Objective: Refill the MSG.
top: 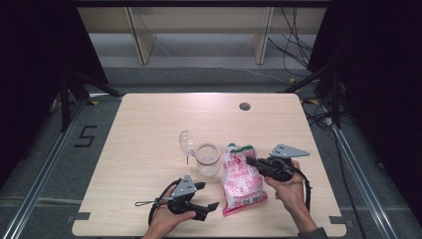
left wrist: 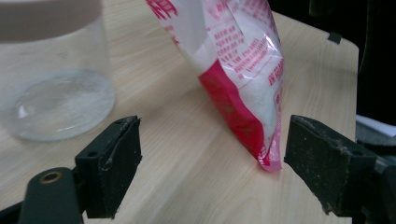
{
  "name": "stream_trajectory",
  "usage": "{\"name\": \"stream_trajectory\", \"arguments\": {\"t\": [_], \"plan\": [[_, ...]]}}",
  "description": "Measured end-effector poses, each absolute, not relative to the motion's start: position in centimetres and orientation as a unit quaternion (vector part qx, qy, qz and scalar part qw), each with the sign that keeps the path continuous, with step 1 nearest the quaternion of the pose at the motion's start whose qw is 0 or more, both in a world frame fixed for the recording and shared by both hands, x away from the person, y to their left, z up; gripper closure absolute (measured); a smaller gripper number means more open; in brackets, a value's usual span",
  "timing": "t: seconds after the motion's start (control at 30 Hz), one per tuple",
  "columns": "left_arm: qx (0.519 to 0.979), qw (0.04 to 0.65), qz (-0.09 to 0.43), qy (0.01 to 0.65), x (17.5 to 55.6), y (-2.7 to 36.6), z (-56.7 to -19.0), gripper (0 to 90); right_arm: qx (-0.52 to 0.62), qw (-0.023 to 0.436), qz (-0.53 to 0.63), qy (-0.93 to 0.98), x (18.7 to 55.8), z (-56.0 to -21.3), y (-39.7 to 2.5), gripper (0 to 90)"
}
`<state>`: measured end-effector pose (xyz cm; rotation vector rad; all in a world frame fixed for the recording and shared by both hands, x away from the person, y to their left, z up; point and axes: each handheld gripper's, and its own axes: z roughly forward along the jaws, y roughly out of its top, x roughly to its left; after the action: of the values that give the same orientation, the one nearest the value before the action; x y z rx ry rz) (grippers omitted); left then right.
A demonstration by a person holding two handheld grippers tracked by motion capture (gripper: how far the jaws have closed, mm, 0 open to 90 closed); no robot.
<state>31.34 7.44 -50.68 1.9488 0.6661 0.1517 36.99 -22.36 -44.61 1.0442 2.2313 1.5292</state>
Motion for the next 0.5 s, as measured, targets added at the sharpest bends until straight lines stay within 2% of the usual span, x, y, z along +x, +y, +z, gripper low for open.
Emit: {"name": "stream_trajectory", "arguments": {"t": [0.33, 0.5], "plan": [[0.806, 0.515, 0.066, 0.284, 33.0, 5.4, -50.8, 20.1, 0.342, 0.164, 0.553, 0.742, 36.7, -40.9, -22.6, 90.0], [0.822, 0.494, 0.079, 0.270, 33.7, 4.3, -50.8, 20.9, 0.340, 0.181, 0.555, 0.738, 36.9, -40.0, -22.9, 90.0]]}}
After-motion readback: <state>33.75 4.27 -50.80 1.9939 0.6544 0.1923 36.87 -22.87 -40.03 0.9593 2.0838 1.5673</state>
